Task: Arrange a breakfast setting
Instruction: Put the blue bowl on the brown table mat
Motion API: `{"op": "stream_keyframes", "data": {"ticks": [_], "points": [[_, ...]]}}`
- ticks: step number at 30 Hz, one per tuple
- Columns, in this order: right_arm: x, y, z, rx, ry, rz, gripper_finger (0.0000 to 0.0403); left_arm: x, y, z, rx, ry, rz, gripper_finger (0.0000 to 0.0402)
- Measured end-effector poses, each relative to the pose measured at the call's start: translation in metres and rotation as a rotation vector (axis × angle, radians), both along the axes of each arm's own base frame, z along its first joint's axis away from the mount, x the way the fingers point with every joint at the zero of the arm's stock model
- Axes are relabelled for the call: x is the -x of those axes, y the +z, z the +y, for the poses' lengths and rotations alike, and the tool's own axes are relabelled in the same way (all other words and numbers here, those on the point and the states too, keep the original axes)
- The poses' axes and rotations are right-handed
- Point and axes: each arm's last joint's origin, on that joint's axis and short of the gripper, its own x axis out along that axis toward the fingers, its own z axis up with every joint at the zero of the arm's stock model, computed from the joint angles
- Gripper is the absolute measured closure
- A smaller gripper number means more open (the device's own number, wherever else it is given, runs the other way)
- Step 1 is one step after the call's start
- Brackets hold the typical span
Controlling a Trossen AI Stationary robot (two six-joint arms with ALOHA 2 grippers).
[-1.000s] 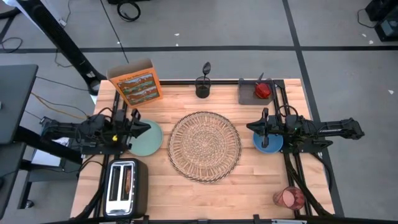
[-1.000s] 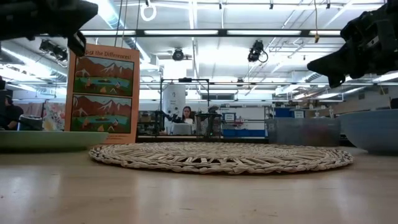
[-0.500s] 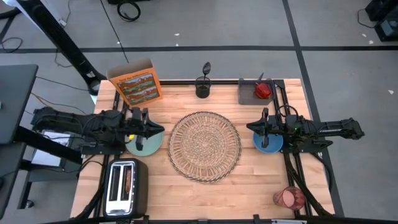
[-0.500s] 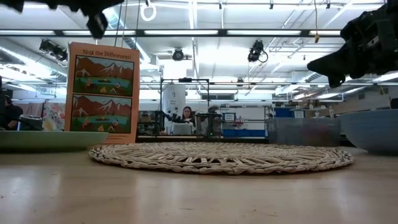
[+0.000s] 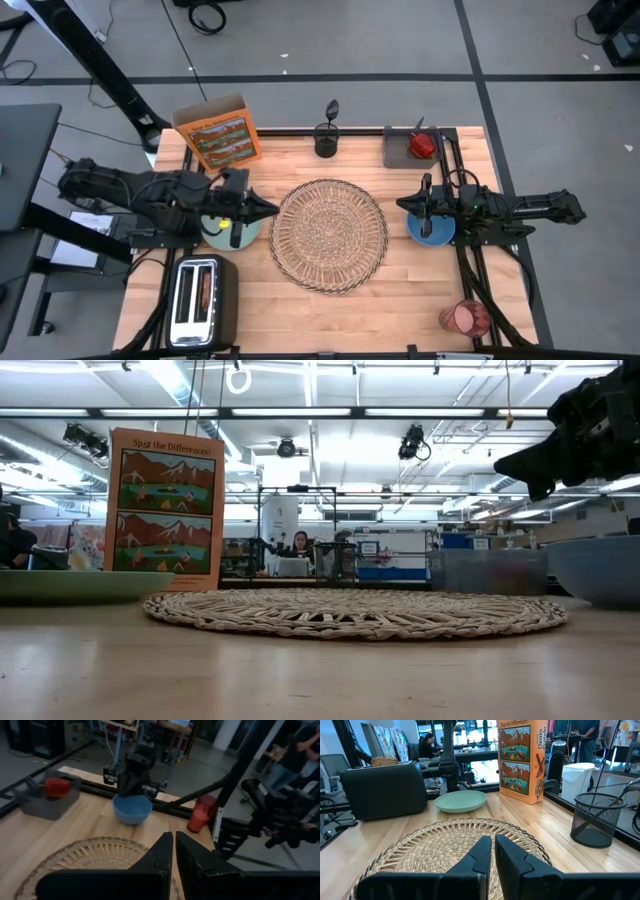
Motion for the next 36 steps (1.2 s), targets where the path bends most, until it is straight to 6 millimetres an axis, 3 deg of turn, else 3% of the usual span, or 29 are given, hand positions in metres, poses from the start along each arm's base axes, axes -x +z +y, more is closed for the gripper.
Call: {"op": "stream_keyframes", "data": {"ticks": [6,8,13,15,23,29,36], "points": [[0.0,0.009,0.0,-0.058,0.001,-0.1,0.0369,-0.006,0.005,-0.002,0.001,0.017,0.002,0.0373],[0.0,0.014,0.0,-0.202,0.01,-0.173,0.0369,-0.006,0.005,-0.002,0.012,0.02,0.002,0.0373],[0.003,0.026,-0.002,-0.752,0.001,-0.403,0.0369,-0.006,0.006,-0.002,0.029,0.022,-0.014,0.0373],[0.004,0.031,-0.003,-0.836,0.02,-0.472,0.0369,-0.006,0.006,-0.002,0.029,0.022,-0.012,0.0373],[0.004,0.057,-0.001,-0.839,0.029,-0.477,0.0369,-0.006,0.006,-0.002,-0.015,0.014,-0.011,0.0373],[-0.003,0.102,0.002,-0.803,0.019,-0.357,0.0369,-0.006,0.006,-0.002,-0.048,0.007,-0.011,0.0373],[-0.006,0.153,0.003,-0.773,-0.072,-0.087,0.0369,-0.006,0.006,-0.002,-0.048,0.007,-0.011,0.0372]]}}
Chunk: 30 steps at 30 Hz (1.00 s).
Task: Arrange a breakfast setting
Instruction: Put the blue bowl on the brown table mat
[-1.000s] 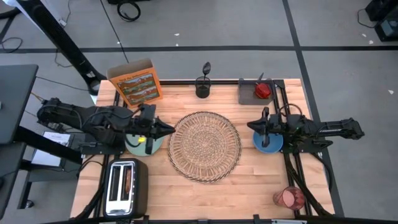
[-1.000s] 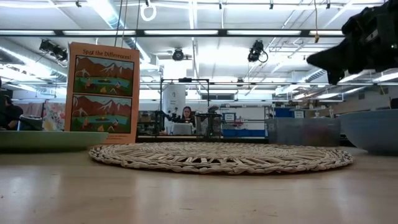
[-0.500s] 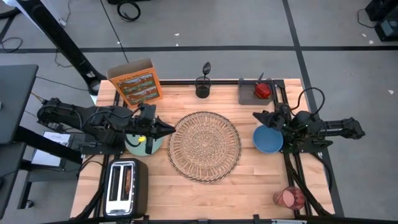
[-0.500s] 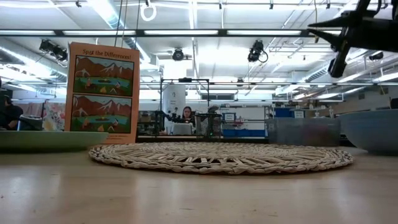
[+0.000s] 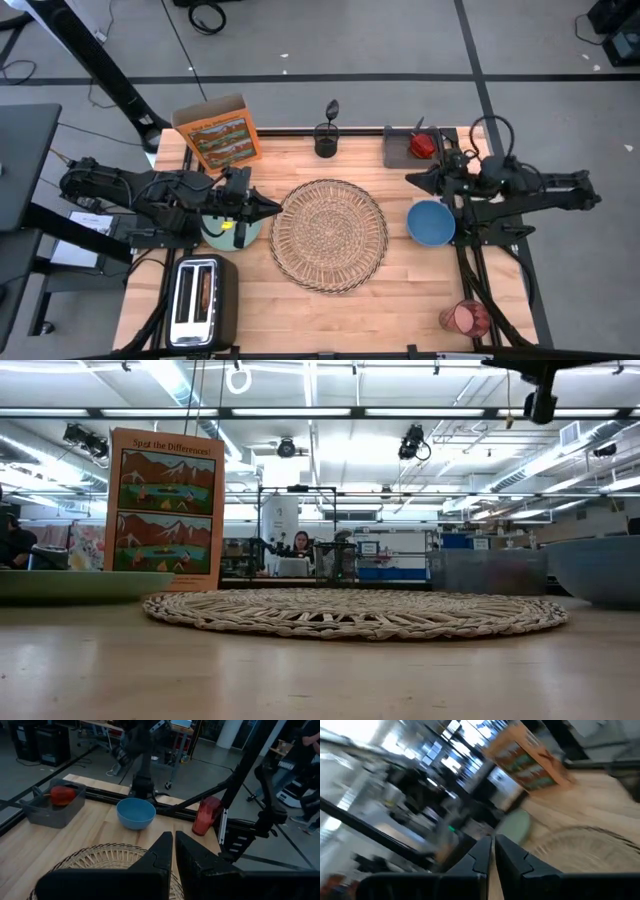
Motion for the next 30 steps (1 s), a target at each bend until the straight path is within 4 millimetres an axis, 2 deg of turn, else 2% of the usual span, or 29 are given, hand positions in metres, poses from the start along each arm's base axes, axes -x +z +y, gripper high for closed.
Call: {"op": "stream_keyframes", "data": {"ticks": [5,9,14,23,26,30], "points": [[0.001,0.028,0.0,-0.019,-0.001,0.197,0.0369,0.0,0.0,0.0,0.0,0.0,0.0,0.0372],[-0.006,0.031,0.003,-0.055,0.083,0.399,0.0369,0.0,0.0,0.0,-0.001,0.0,0.0,0.0372],[-0.025,0.011,0.007,-0.182,0.137,0.629,0.0369,0.0,0.0,0.0,0.0,0.0,0.0,0.0372],[-0.032,-0.027,0.004,-0.228,-0.076,1.052,0.0366,0.0,0.0,0.0,-0.001,0.0,0.0,0.0372],[-0.044,-0.042,0.004,-0.259,-0.086,1.071,0.0341,0.0,0.0,0.001,-0.001,0.004,0.0,0.0372],[-0.057,-0.066,0.006,-0.327,-0.119,1.131,0.0281,-0.001,0.0,0.005,-0.002,0.021,0.001,0.0372]]}}
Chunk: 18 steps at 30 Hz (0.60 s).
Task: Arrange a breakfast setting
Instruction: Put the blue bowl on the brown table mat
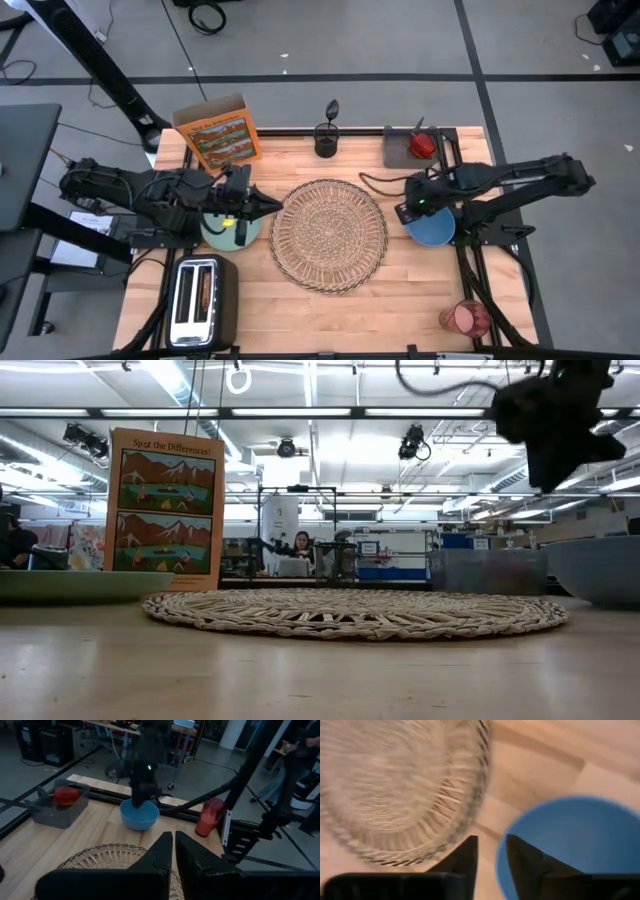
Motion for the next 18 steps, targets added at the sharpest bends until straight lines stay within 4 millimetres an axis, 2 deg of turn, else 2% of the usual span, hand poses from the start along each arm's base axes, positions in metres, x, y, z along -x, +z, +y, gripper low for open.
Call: {"op": "stream_keyframes", "data": {"ticks": [3,6,11,18], "points": [[-0.004,-0.019,0.0,-0.034,-0.068,0.111,0.0241,0.0,0.0,0.002,0.0,0.011,0.0,0.0372],[-0.013,-0.029,0.001,-0.063,-0.073,0.153,0.0226,-0.001,0.0,0.003,0.0,0.014,0.0,0.0372],[-0.028,-0.045,0.003,-0.066,-0.067,0.201,0.0227,-0.001,0.0,0.003,-0.001,0.014,0.0,0.0372],[-0.039,-0.066,0.004,-0.056,-0.071,0.321,0.0241,0.001,-0.002,0.0,-0.005,-0.001,0.023,0.0372]]}}
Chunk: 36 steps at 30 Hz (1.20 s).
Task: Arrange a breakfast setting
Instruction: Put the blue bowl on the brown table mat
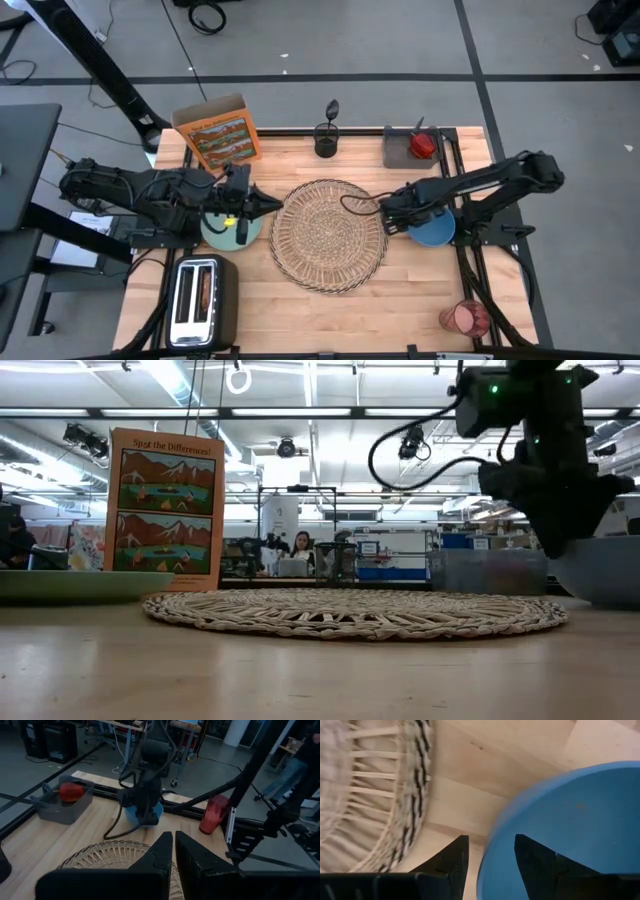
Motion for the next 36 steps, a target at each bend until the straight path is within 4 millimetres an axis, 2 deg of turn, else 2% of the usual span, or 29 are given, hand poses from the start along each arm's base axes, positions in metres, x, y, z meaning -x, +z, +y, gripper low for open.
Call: {"op": "stream_keyframes", "data": {"ticks": [6,12,14,16,19,24,28,30,32,36], "points": [[-0.006,-0.012,0.0,0.005,-0.007,0.052,0.0289,0.0,0.0,-0.002,0.0,-0.012,-0.001,0.0372],[-0.006,-0.013,0.001,-0.007,-0.031,0.06,0.037,0.003,0.001,-0.003,0.013,-0.069,-0.005,0.0372],[-0.003,-0.009,0.001,-0.001,-0.034,0.059,0.0391,0.004,0.002,-0.004,0.015,-0.078,-0.01,0.0372],[-0.004,-0.002,0.001,-0.014,-0.035,0.059,0.0391,0.007,0.003,-0.003,0.015,-0.081,-0.008,0.0372],[-0.009,0.024,0.003,-0.011,0.029,0.052,0.0394,0.015,0.007,-0.001,0.011,-0.091,-0.021,0.0372],[-0.04,0.088,0.013,0.056,0.345,-0.151,0.0396,0.031,0.013,0.003,-0.055,-0.108,-0.044,0.0372],[-0.066,0.124,0.021,0.116,0.717,-0.253,0.0396,0.038,0.015,0.005,-0.106,-0.117,-0.042,0.0372],[-0.083,0.132,0.027,0.154,0.93,-0.276,0.0396,0.041,0.014,0.005,-0.108,-0.117,-0.034,0.0372],[-0.102,0.13,0.033,0.186,1.114,-0.286,0.0396,0.045,0.013,0.006,-0.104,-0.118,-0.012,0.0372],[-0.141,0.109,0.044,0.23,1.393,-0.272,0.0396,0.053,0.013,0.005,-0.07,-0.127,-0.002,0.0372]]}}
